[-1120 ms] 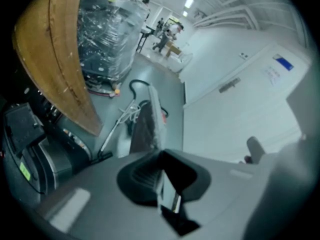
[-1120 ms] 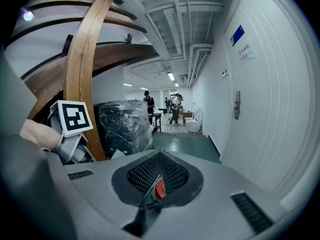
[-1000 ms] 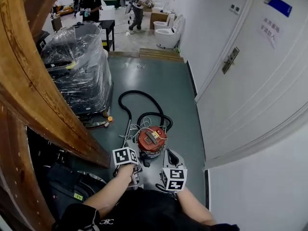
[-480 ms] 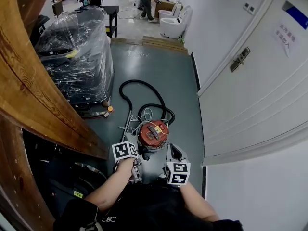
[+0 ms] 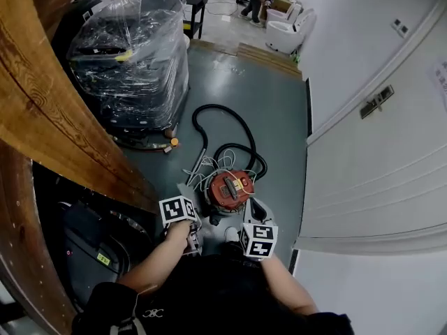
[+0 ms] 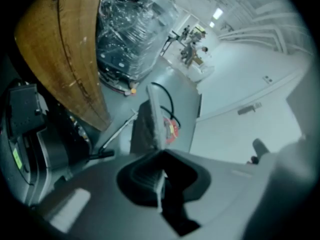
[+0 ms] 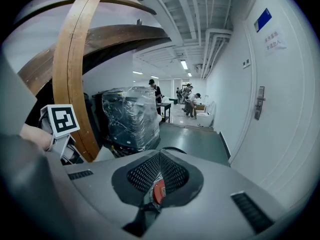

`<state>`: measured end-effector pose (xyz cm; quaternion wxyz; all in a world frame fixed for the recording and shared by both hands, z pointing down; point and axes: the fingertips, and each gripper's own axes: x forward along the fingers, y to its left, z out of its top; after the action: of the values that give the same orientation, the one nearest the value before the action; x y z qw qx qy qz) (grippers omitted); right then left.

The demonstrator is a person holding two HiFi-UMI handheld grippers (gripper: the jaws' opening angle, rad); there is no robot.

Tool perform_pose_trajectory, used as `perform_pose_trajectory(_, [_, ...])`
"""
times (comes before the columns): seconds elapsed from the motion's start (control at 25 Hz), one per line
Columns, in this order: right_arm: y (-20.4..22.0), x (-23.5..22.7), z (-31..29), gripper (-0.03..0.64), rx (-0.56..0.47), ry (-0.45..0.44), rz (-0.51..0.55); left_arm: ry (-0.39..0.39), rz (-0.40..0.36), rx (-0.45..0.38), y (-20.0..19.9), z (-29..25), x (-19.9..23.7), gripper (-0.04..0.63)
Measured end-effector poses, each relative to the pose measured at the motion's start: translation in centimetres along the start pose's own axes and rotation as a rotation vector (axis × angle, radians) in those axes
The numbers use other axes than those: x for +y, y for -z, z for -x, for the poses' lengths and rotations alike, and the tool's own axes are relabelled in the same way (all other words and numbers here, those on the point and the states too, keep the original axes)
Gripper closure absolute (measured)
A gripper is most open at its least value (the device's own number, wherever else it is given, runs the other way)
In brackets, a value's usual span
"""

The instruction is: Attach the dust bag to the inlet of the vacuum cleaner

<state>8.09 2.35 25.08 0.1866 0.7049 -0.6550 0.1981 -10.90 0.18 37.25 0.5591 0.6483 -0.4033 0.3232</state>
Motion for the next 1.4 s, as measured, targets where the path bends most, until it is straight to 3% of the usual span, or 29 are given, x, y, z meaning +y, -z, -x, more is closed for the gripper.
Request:
perform_pose_trajectory(0.4, [3.6, -3.7, -5.4, 0.618, 0.118, -0.132, 0.021, -0.125, 0.071, -0.044, 2.7, -3.2, -0.4, 0.574])
perform_pose_trajectory(0.84, [10.7, -1.7, -12.4, 0.618, 0.219, -0.363, 0.157, -0.268, 0.183, -0.080, 7.7, -10.7, 4.1, 0.574])
perform_pose_trajectory(1.0, [15.2, -2.5, -14.2, 0.618, 0.290, -0.379, 0.155, -0.293, 0.177, -0.065, 9.3, -14.5, 4.8, 0.574])
perform_pose_trajectory(1.4, [21.8, -1.8, -21.7, 0.618, 0.305, -0.359, 0.164, -0.329, 0.171, -0.064, 7.7, -23.6, 10.7, 0.574])
